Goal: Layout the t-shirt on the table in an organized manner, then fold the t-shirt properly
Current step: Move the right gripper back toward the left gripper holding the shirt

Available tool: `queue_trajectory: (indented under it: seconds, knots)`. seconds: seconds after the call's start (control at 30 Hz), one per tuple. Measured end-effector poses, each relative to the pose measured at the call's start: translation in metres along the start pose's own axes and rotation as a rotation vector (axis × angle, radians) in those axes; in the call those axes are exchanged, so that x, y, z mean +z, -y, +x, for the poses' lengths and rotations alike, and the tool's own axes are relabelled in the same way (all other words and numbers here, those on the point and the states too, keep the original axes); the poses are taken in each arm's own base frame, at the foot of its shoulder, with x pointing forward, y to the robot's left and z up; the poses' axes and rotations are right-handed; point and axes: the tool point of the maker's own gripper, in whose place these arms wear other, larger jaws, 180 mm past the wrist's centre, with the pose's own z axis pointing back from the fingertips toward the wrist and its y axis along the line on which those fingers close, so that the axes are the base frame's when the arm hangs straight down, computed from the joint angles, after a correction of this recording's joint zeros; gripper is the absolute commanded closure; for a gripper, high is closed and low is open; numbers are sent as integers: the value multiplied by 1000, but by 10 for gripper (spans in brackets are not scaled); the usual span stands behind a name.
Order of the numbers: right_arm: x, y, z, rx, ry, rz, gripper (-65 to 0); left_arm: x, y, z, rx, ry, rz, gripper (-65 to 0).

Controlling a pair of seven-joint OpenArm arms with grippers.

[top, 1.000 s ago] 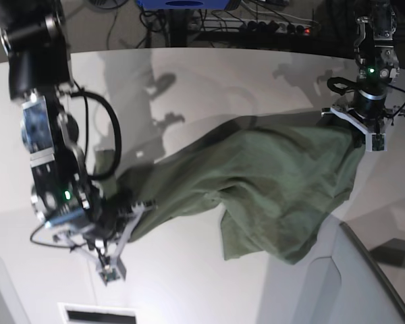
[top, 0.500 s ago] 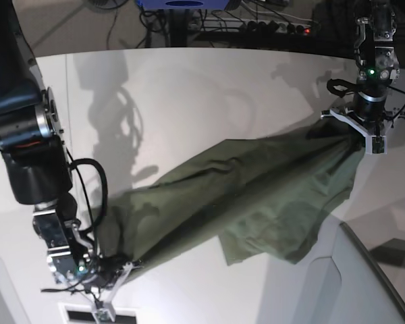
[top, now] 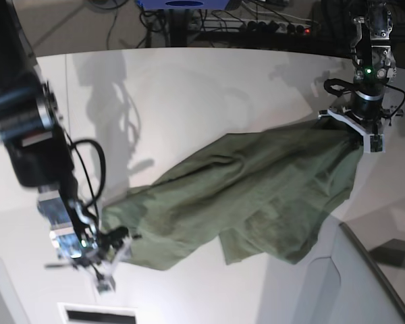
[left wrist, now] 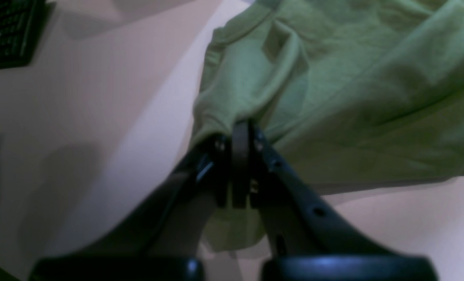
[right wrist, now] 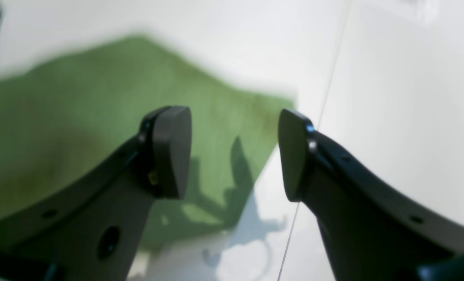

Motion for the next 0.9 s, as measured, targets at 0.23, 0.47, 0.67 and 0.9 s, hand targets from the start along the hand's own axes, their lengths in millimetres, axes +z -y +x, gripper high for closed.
queue_trajectory:
  seconds: [0.23, 0.47, 0.67, 0.9]
  knots:
    - [60, -70, -88, -51, -61, 121, -362, -1, 3, 2, -1, 4, -8, 0]
    - [30, -78, -111, -97, -117, 117, -357, -1, 2, 4, 0, 8, -5, 0]
    - [21, -67, -126, -102, -139, 93, -357, -1, 2, 2, 0, 4, -4, 0]
    - [6, -60, -120, -114, -104, 80, -357, 0, 2, 1, 0, 2, -4, 0]
